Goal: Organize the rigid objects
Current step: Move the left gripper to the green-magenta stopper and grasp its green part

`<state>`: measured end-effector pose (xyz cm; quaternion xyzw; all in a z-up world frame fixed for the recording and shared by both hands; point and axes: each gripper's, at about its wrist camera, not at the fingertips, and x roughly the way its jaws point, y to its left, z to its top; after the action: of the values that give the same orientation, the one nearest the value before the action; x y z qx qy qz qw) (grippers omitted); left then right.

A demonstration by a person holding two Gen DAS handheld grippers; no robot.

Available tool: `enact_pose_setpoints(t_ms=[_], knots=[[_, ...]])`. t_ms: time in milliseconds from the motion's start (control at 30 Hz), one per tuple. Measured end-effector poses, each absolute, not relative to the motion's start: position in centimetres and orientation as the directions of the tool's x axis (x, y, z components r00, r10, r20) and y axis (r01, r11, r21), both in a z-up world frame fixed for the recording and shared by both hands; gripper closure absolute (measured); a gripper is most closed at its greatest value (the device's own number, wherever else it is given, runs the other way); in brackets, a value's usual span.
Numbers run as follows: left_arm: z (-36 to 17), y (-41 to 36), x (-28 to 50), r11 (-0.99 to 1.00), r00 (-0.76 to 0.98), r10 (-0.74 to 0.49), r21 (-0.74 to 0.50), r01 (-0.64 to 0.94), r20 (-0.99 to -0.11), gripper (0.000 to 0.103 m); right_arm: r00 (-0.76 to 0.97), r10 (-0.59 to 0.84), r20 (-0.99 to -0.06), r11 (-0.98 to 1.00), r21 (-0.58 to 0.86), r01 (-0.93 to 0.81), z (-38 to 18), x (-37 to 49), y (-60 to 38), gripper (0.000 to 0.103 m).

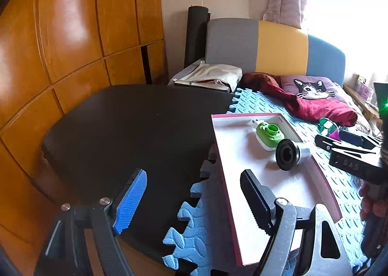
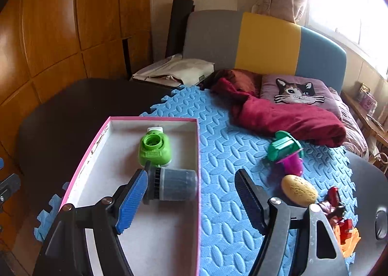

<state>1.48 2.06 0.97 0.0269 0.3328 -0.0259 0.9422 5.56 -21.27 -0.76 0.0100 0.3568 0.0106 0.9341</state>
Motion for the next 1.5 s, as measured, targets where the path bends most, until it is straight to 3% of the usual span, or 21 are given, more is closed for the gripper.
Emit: enact_pose_setpoints(t_ms=[333, 700, 833, 967, 1167, 1500], knots=[[0.5, 0.4, 1.7, 0.993, 0.759, -0.060, 0.040, 0.113, -0.648, 0.023, 0.745, -0.027, -0.666, 0.999, 0.009, 0.044, -0.6, 3.7, -25.3, 0.028], [0.8, -3.6, 2.7, 0.975, 0.743, -0.139, 0.041, 0.218, -0.654, 0.021, 0.724, -0.188, -0.664, 0.974, -0.032, 0.223, -0.9, 1.5, -34.3, 0.028], [1.0, -5.8, 3.4, 0.964, 0.729, -0.181, 0.029, 0.265, -0.660, 0.021, 0.716, -0.274, -0.642, 0.926, 0.027, 0.378, -1.0, -0.1, -39.5, 0.028], [1.6, -8.8, 4.2, 0.942, 0.711, -0.241, 0.017, 0.335, -0.660, 0.021, 0.688, -0.289, -0.666, 0.834, 0.178, 0.523, -1.8, -1.6, -44.4, 0.027], [1.9, -14.1, 6.3, 0.898, 0.639, -0.332, -0.025, 0.440, -0.694, 0.021, 0.685, -0.265, -0.678, 0.809, 0.231, 0.541, -1.9, -1.8, -45.7, 0.028], [0.9, -23.0, 10.7, 0.849, 0.575, -0.370, -0.015, 0.528, -0.730, 0.022, 0.696, -0.257, -0.670, 0.809, 0.245, 0.534, -1.6, -2.0, -45.6, 0.028]])
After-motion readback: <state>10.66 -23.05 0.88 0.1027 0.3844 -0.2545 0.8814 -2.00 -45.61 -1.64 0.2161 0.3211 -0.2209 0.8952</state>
